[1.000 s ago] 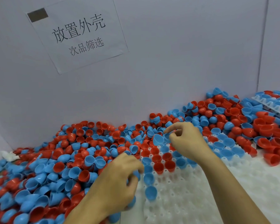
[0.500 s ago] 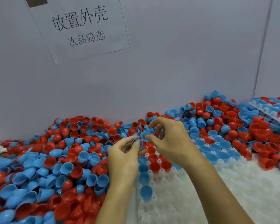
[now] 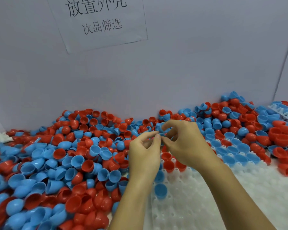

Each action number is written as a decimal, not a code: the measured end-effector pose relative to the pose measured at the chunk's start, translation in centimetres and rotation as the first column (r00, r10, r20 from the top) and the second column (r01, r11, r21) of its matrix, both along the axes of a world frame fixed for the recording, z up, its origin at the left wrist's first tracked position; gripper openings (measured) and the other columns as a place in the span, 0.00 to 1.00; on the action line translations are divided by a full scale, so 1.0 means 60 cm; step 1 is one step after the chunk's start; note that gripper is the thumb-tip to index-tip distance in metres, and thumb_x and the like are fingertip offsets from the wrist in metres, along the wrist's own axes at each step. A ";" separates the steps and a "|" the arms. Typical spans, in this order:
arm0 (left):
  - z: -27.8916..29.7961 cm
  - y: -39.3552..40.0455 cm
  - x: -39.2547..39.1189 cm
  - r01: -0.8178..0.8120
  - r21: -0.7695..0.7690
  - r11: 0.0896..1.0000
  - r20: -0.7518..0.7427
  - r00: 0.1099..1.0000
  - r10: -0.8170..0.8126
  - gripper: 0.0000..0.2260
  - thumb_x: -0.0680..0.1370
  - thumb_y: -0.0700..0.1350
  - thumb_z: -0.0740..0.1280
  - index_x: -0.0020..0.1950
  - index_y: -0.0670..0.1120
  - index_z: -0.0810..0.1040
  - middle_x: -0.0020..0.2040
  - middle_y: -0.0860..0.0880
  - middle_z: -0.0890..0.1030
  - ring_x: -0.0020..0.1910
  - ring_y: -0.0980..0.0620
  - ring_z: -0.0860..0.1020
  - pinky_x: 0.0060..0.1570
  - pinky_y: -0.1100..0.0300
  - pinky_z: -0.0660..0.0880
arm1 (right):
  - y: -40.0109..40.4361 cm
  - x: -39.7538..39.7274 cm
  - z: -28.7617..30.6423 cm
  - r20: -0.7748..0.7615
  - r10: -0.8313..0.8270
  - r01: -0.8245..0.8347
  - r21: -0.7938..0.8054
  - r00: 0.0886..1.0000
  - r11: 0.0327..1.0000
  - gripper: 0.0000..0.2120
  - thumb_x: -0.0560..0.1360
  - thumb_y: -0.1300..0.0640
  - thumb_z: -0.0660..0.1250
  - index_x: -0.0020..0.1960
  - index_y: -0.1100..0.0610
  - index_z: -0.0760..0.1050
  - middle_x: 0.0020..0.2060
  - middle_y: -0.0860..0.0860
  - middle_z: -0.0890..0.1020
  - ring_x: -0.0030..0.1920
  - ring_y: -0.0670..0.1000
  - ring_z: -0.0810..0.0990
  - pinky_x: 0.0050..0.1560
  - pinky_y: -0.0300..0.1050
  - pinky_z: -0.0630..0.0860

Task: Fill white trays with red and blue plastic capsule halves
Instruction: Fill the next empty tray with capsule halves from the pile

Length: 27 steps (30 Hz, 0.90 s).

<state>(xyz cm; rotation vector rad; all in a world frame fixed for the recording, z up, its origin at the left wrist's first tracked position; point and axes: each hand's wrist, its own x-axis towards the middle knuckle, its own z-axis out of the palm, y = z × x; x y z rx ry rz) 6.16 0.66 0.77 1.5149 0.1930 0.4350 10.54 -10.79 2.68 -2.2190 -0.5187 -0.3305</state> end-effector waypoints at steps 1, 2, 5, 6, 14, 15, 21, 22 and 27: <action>0.001 0.001 -0.001 0.036 0.035 0.999 -0.022 0.999 -0.035 0.08 0.82 0.44 0.67 0.48 0.52 0.85 0.43 0.53 0.87 0.46 0.55 0.86 0.51 0.56 0.82 | 0.001 0.000 0.001 -0.004 -0.018 0.017 -0.030 1.000 0.999 0.11 0.76 0.56 0.72 0.59 0.52 0.80 0.36 0.39 0.77 0.33 0.39 0.79 0.33 0.27 0.75; 0.003 0.004 -0.003 0.082 0.062 0.995 -0.055 0.995 -0.078 0.10 0.82 0.45 0.66 0.45 0.54 0.85 0.43 0.53 0.87 0.46 0.55 0.86 0.52 0.55 0.83 | -0.001 -0.001 0.004 -0.009 -0.032 0.032 -0.051 0.999 0.998 0.10 0.76 0.57 0.73 0.57 0.54 0.82 0.35 0.39 0.77 0.33 0.40 0.80 0.31 0.27 0.74; 0.010 0.031 -0.004 0.097 0.142 0.985 -0.107 0.991 -0.082 0.12 0.82 0.48 0.66 0.42 0.59 0.84 0.45 0.55 0.86 0.50 0.55 0.84 0.57 0.53 0.81 | -0.026 -0.004 0.023 -0.124 -0.007 -0.013 -0.162 0.992 0.987 0.04 0.75 0.55 0.74 0.49 0.52 0.83 0.35 0.43 0.82 0.31 0.42 0.82 0.32 0.30 0.75; 0.013 0.046 -0.004 0.048 0.166 0.985 -0.090 0.995 -0.033 0.10 0.82 0.47 0.66 0.45 0.58 0.83 0.47 0.56 0.86 0.51 0.57 0.84 0.58 0.53 0.81 | -0.036 -0.007 0.033 -0.200 0.015 -0.062 -0.233 0.980 0.970 0.03 0.74 0.54 0.75 0.46 0.49 0.82 0.37 0.44 0.83 0.32 0.41 0.82 0.35 0.32 0.76; 0.040 0.141 -0.022 -0.316 0.232 0.920 0.042 0.948 0.315 0.11 0.80 0.41 0.64 0.46 0.55 0.83 0.45 0.55 0.85 0.47 0.59 0.83 0.49 0.55 0.82 | 0.006 -0.039 0.020 -0.468 -0.076 -0.316 -0.699 0.881 0.642 0.11 0.71 0.53 0.77 0.52 0.53 0.83 0.47 0.50 0.85 0.47 0.51 0.83 0.51 0.48 0.82; 0.041 0.146 -0.024 -0.345 0.286 0.894 0.057 0.937 0.343 0.10 0.80 0.41 0.65 0.46 0.55 0.83 0.46 0.56 0.84 0.47 0.60 0.82 0.47 0.58 0.81 | 0.011 -0.039 0.017 -0.468 -0.094 -0.309 -0.708 0.879 0.635 0.13 0.71 0.53 0.77 0.54 0.55 0.83 0.49 0.51 0.85 0.48 0.52 0.83 0.53 0.49 0.82; 0.030 0.154 -0.028 -0.323 0.820 0.472 -0.037 0.794 0.607 0.14 0.79 0.51 0.68 0.64 0.58 0.77 0.72 0.47 0.69 0.71 0.41 0.61 0.66 0.41 0.64 | 0.003 -0.041 0.035 -0.481 -0.094 -0.330 -0.717 0.872 0.614 0.14 0.72 0.50 0.77 0.55 0.53 0.85 0.49 0.48 0.86 0.49 0.50 0.82 0.55 0.47 0.81; 0.029 0.154 -0.029 -0.240 0.855 0.460 -0.112 0.780 0.615 0.17 0.79 0.54 0.67 0.68 0.60 0.74 0.75 0.46 0.64 0.73 0.39 0.57 0.67 0.39 0.61 | -0.001 -0.042 0.040 -0.468 -0.081 -0.324 -0.716 0.880 0.619 0.13 0.73 0.50 0.76 0.56 0.52 0.85 0.49 0.47 0.85 0.49 0.48 0.82 0.54 0.45 0.81; 0.001 0.158 -0.029 0.141 0.853 0.502 -0.439 0.713 0.546 0.26 0.77 0.61 0.69 0.74 0.64 0.66 0.78 0.49 0.56 0.77 0.36 0.50 0.69 0.37 0.58 | -0.014 -0.031 0.049 -0.333 -0.018 -0.188 -0.577 0.943 0.795 0.07 0.75 0.53 0.73 0.53 0.48 0.85 0.50 0.45 0.85 0.44 0.44 0.82 0.50 0.41 0.81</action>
